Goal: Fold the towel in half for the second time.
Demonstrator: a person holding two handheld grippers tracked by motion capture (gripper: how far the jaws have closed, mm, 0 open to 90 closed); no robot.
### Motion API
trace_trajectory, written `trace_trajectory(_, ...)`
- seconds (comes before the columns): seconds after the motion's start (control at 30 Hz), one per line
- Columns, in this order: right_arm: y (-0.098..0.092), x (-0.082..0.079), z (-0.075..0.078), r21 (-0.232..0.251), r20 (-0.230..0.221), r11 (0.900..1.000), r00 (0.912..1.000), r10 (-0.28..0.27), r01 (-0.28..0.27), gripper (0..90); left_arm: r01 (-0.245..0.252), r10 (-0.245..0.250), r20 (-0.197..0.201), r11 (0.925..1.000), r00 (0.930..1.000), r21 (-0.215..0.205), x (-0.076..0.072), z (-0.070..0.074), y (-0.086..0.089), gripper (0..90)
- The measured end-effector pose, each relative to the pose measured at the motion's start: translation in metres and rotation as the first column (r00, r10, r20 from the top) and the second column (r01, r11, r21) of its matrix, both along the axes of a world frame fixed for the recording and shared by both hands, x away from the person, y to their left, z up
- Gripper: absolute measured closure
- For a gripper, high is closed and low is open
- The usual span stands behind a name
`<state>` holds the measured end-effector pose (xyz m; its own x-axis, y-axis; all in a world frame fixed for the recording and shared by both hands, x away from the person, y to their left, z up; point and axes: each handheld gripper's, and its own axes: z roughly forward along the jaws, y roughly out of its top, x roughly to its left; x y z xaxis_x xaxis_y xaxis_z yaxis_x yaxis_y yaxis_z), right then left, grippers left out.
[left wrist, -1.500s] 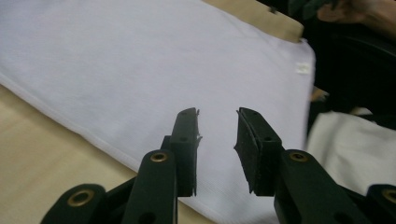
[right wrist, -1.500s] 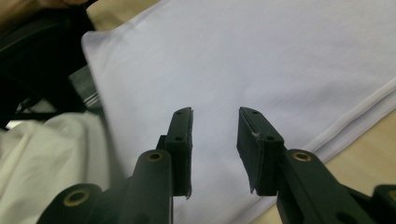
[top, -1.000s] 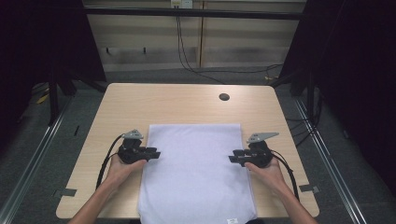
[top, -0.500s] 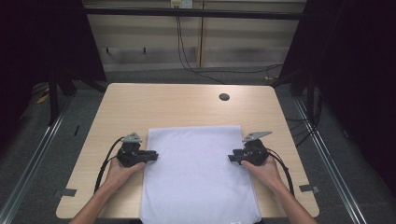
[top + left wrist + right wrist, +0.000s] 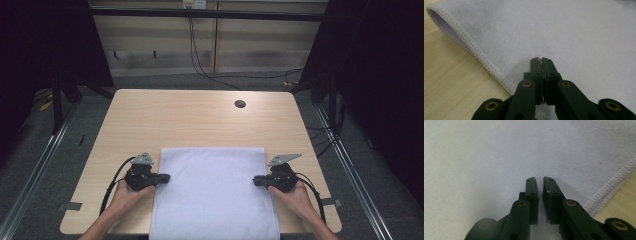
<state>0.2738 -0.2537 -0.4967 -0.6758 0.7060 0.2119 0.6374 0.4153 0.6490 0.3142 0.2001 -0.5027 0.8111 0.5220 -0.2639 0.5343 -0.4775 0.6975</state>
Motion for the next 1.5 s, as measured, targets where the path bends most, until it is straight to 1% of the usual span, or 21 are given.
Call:
trace_trajectory(0.1,-0.001,-0.006,0.000,0.008,-0.007,1.000,0.9999,0.008,-0.008,81.9,0.010,-0.010,-0.005,0.9999,0.9999,0.006,-0.009,0.001,0.001,87.9)
trace_trajectory(0.2,0.000,-0.014,0.001,0.009,-0.011,1.000,0.9997,0.023,-0.023,81.4,0.022,-0.023,-0.041,0.9997,0.9989,-0.006,-0.018,0.002,0.003,85.4)
trace_trajectory(0.27,0.000,-0.021,0.002,0.004,-0.018,0.999,0.9991,0.038,-0.038,81.1,0.054,-0.054,-0.051,0.9985,0.9972,-0.003,-0.025,0.003,0.004,81.0)
trace_trajectory(0.4,0.002,-0.038,0.003,0.017,-0.043,0.997,0.9962,0.076,-0.075,76.7,0.084,-0.084,-0.078,0.9964,0.9934,0.001,-0.038,0.007,0.006,78.7)
trace_trajectory(0.47,0.003,-0.043,0.006,0.009,-0.042,0.997,0.9958,0.082,-0.082,71.5,0.084,-0.085,-0.057,0.9962,0.9947,-0.020,-0.039,0.012,0.006,74.6)
trace_trajectory(0.5,0.001,-0.042,0.009,0.013,-0.019,0.997,0.9969,0.076,-0.076,70.8,0.075,-0.077,-0.049,0.9968,0.9958,-0.028,-0.037,0.015,0.005,73.0)
trace_trajectory(0.6,-0.011,-0.026,0.022,0.050,0.046,0.999,0.9989,0.008,-0.010,66.8,0.042,-0.043,-0.014,0.9989,0.9990,-0.021,-0.021,0.022,0.002,70.6)
trace_trajectory(0.63,-0.016,-0.017,0.026,0.061,0.066,0.998,0.9977,-0.015,0.011,66.3,0.017,-0.017,0.009,0.9998,0.9998,-0.011,-0.007,0.025,0.000,70.5)
trace_trajectory(0.67,-0.025,0.003,0.033,0.052,0.105,0.998,0.9932,-0.050,0.045,63.2,0.010,-0.010,0.016,0.9998,0.9998,-0.019,0.001,0.025,-0.001,70.8)
trace_trajectory(0.7,-0.029,0.013,0.035,0.060,0.105,0.996,0.9920,-0.069,0.063,61.2,-0.003,0.003,0.036,0.9997,0.9994,-0.025,0.008,0.027,-0.001,71.0)
trace_trajectory(0.73,-0.029,0.013,0.035,0.060,0.105,0.996,0.9920,-0.069,0.063,61.2,-0.003,0.003,0.036,0.9997,0.9994,-0.025,0.008,0.027,-0.001,71.3)
trace_trajectory(0.77,-0.034,0.032,0.035,0.070,0.091,0.993,0.9911,-0.097,0.091,57.3,-0.028,0.029,0.037,0.9987,0.9989,-0.042,0.022,0.028,0.000,71.0)
trace_trajectory(0.8,-0.034,0.032,0.035,0.070,0.091,0.993,0.9911,-0.097,0.091,57.3,-0.028,0.029,0.037,0.9987,0.9989,-0.042,0.022,0.028,0.000,70.8)
trace_trajectory(0.87,-0.035,0.047,0.028,0.092,0.048,0.989,0.9914,-0.122,0.117,54.1,-0.061,0.063,0.039,0.9965,0.9973,-0.058,0.033,0.027,0.003,70.3)
trace_trajectory(0.9,-0.032,0.051,0.020,0.068,0.065,0.989,0.9888,-0.134,0.130,54.1,-0.079,0.081,0.037,0.9944,0.9960,-0.070,0.036,0.026,0.006,69.3)
trace_trajectory(1.03,-0.032,0.057,0.008,0.068,0.046,0.991,0.9916,-0.121,0.117,52.8,-0.125,0.131,0.049,0.9875,0.9902,-0.096,0.042,0.023,0.019,66.1)
trace_trajectory(1.13,-0.032,0.060,0.001,0.071,0.022,0.992,0.9940,-0.107,0.106,54.8,-0.156,0.160,0.036,0.9837,0.9865,-0.090,0.045,0.018,0.027,61.5)
trace_trajectory(1.23,-0.032,0.057,0.002,0.085,0.030,0.993,0.9961,-0.083,0.080,59.4,-0.151,0.153,0.026,0.9861,0.9879,-0.070,0.048,0.015,0.026,56.7)
trace_trajectory(1.33,-0.032,0.054,0.001,0.064,0.036,0.995,0.9959,-0.083,0.081,63.4,-0.139,0.141,0.032,0.9886,0.9895,-0.057,0.049,0.013,0.024,52.4)
trace_trajectory(1.4,-0.033,0.054,-0.002,0.052,0.023,0.995,0.9960,-0.086,0.085,67.1,-0.150,0.153,0.065,0.9878,0.9862,-0.042,0.049,0.013,0.022,50.1)
trace_trajectory(1.5,-0.033,0.053,-0.006,0.040,0.017,0.996,0.9962,-0.085,0.085,70.9,-0.110,0.112,0.056,0.9929,0.9921,-0.047,0.051,0.012,0.019,47.5)
